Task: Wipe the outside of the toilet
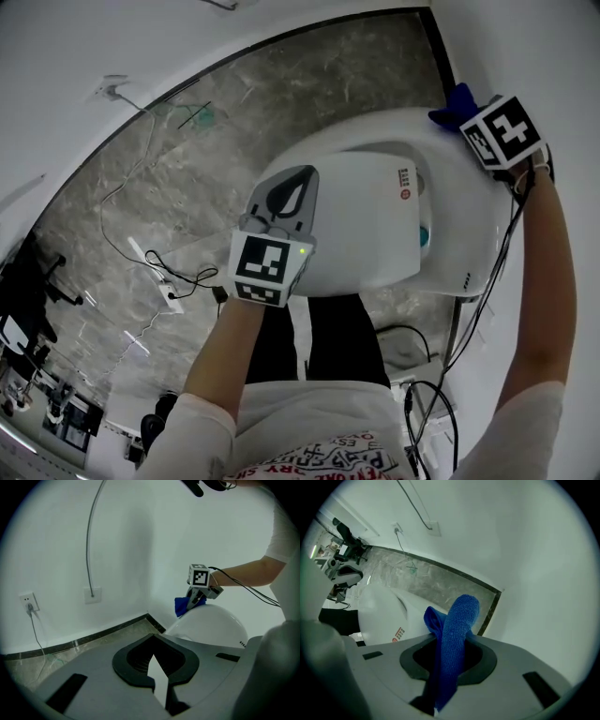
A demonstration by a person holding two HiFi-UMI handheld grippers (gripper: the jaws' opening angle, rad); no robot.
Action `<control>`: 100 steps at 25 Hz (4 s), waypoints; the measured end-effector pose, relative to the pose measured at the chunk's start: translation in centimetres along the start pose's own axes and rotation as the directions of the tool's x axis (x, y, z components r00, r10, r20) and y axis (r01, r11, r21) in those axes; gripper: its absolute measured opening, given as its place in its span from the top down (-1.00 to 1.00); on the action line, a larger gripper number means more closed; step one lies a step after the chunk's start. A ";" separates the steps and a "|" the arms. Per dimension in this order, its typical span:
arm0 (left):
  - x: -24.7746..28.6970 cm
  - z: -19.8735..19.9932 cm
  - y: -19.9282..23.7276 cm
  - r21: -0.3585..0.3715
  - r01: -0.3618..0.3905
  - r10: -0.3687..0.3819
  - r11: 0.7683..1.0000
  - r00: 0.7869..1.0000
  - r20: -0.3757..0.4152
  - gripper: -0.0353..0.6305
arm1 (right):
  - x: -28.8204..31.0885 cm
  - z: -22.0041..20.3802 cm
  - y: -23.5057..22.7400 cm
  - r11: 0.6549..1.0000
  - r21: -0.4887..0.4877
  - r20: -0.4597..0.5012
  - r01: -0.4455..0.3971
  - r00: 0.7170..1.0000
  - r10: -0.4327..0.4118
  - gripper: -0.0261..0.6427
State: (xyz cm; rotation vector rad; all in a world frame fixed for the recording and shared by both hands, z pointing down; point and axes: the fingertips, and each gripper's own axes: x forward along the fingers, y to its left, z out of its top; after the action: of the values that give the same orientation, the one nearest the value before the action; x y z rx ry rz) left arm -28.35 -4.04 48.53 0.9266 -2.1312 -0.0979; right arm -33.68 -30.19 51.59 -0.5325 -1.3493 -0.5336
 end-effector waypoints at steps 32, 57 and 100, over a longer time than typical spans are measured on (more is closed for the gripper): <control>-8.4 -10.9 14.7 -0.224 -0.158 0.160 0.962 0.987 -0.007 0.88 | 15.2 15.4 20.2 0.893 -0.353 -0.226 -0.280 0.952 0.209 0.70; -19.2 -24.9 19.1 -0.461 -0.307 0.342 0.833 0.940 -0.009 0.88 | 16.9 20.5 42.9 0.538 -0.700 -0.415 -0.469 0.881 0.227 0.70; -14.1 -9.3 9.1 -0.203 -0.248 0.262 0.947 0.964 0.044 0.88 | -0.4 12.9 34.2 0.832 -0.453 0.217 -0.319 0.866 0.450 0.70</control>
State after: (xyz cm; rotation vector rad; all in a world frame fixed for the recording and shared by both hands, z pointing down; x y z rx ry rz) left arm -21.30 13.85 49.08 0.5342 -2.2408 -0.2083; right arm -21.69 4.28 51.26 -1.2561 -1.3813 -0.3943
